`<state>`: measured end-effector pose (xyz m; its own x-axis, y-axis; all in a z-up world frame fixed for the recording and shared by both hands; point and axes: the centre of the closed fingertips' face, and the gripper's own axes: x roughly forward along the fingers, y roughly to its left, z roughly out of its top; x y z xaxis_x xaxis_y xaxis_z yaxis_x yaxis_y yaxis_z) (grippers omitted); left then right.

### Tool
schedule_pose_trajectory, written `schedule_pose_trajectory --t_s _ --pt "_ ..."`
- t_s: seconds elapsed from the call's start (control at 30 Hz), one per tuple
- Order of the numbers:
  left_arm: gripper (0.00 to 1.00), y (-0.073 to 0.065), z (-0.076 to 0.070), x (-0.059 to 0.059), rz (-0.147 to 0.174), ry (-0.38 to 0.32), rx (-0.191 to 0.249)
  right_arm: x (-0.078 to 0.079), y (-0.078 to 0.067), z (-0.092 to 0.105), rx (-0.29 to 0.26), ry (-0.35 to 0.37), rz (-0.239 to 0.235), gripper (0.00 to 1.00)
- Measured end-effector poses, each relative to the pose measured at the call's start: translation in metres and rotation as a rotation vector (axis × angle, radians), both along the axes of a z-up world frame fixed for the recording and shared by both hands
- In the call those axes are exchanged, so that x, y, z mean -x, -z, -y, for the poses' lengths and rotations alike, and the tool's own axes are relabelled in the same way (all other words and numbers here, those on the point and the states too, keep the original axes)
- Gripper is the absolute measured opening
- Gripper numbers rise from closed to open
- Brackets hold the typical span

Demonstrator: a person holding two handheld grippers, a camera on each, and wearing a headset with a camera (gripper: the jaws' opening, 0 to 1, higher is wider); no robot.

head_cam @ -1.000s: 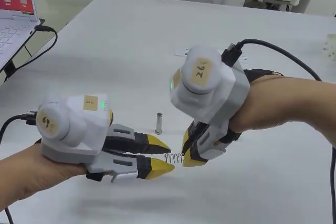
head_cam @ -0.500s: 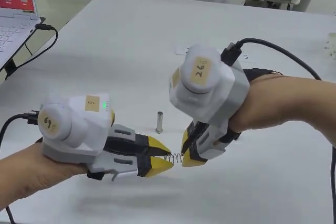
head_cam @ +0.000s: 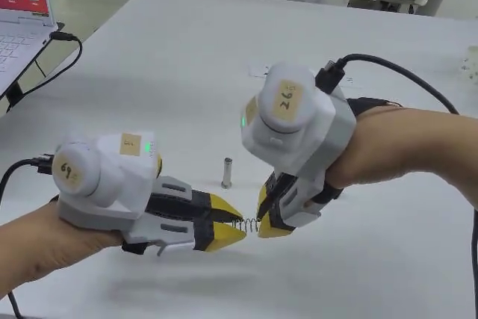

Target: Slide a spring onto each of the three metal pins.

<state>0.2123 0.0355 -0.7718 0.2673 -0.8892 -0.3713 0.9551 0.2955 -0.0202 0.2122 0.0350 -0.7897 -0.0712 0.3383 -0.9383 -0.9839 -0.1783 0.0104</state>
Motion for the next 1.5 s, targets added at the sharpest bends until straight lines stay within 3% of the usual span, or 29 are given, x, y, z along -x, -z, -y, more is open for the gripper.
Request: schedule_pose_trajectory --t_s 1.13,1.5 --pt "0.02 -0.015 0.001 0.001 0.015 -0.012 0.054 0.0 0.008 0.004 -0.022 0.022 -0.013 0.1" --pt "0.02 -0.013 -0.001 -0.002 0.01 -0.026 0.051 -0.003 -0.003 0.002 -0.054 0.032 0.007 0.09"
